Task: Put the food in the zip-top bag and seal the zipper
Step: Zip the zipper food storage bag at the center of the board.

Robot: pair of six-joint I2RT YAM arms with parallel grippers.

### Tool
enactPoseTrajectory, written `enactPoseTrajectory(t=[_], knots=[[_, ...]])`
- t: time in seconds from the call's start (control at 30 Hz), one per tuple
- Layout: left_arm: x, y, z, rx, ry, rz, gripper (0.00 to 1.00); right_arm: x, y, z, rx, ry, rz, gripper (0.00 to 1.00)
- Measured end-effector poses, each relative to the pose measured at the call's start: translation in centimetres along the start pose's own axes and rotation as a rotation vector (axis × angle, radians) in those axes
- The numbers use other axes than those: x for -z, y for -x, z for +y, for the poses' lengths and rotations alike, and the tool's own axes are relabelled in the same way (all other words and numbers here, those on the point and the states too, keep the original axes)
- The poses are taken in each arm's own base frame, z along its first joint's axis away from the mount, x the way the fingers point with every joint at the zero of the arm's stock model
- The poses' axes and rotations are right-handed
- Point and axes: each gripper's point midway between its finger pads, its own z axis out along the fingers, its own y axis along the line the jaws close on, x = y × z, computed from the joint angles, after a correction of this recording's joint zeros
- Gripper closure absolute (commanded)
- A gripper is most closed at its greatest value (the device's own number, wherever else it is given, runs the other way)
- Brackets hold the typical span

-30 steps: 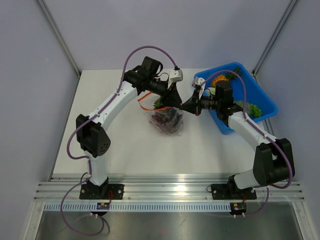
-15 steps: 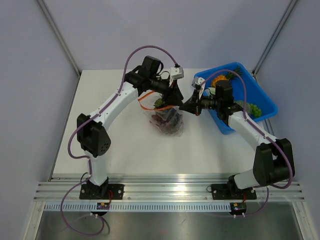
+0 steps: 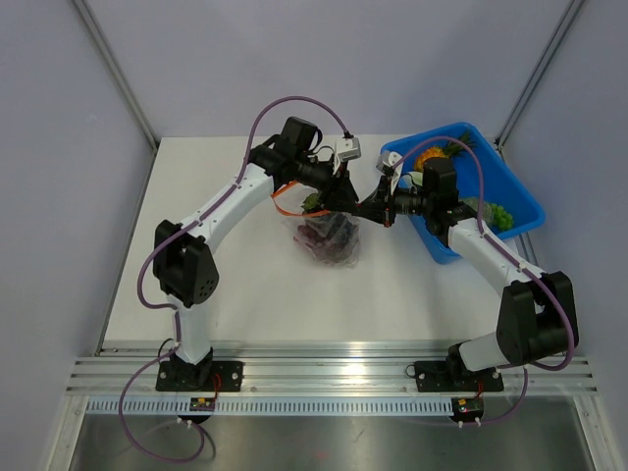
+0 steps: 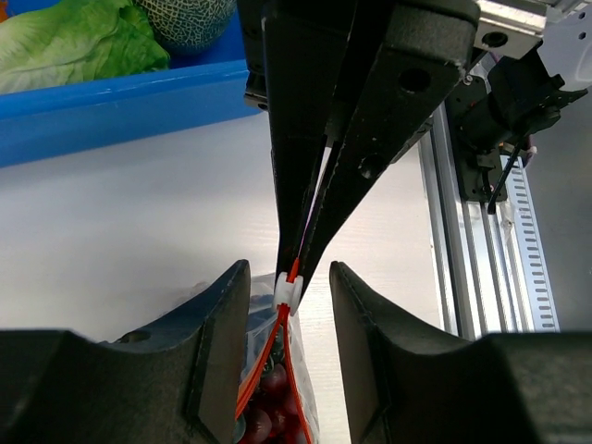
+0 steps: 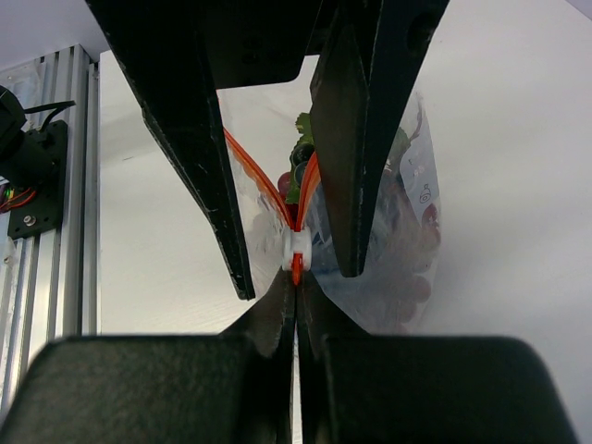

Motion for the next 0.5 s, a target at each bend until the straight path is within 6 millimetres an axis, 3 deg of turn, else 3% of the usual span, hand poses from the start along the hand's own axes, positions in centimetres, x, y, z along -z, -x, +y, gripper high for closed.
enactPoseTrajectory(t=[0.17,0.23,0.27,0.5], knots=[[0.06,-0.27,0.11,0.007,0.002,0.003,0.64,0.0,0.02,-0.04,0.001,-0.002,0.0,1.0],[0.07,-0.36,0.12,0.012,0.002,0.004,0.72,0.0,0.04,-0.13,0.0,-0.007,-0.001,1.0],[0.1,-0.36,0.14,0.015,0.002,0.004,0.81,0.0,0.05,-0.19,0.0,-0.011,-0.001,1.0],[0.32,-0.33,0.41,0.014,0.009,0.0,1.0,0.18,-0.08,-0.86,-0.017,-0.07,-0.005,1.0]])
